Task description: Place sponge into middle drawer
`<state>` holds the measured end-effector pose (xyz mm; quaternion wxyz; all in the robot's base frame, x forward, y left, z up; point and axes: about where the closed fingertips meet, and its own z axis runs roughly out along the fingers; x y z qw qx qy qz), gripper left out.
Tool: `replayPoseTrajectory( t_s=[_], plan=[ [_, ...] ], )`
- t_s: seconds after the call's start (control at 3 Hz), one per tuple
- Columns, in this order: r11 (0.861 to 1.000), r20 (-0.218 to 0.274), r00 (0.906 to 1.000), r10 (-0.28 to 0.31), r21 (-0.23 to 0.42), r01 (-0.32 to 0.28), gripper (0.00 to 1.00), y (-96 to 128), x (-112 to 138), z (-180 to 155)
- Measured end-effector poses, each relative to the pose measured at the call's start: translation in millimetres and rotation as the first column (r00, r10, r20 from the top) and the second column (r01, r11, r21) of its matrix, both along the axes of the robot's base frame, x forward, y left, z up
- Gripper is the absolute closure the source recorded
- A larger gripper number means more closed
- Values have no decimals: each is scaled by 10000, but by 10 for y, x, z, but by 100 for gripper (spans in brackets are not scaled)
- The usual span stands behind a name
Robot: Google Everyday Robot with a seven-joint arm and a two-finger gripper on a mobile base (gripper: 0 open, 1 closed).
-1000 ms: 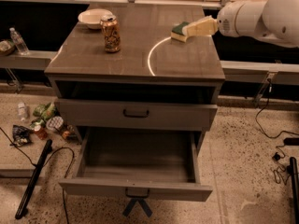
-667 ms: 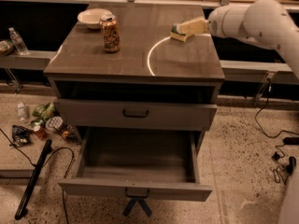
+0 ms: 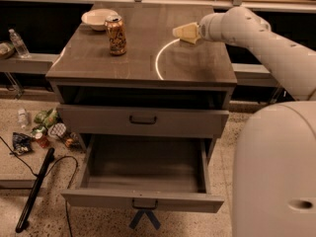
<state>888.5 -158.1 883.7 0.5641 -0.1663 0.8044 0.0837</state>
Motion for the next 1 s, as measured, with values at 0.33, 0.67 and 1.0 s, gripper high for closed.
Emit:
replayPoseTrajectory(
  t_s=[0.33,0.67,1.0],
  plan=[
    [9990,-338,9991,-239,358,251,0,129,209,-154],
    [9981,-561,9982,-233,555,264,23,233,405,-269],
    [9980,-748,9971,-167,592,212,46,286,467,-346]
  ],
)
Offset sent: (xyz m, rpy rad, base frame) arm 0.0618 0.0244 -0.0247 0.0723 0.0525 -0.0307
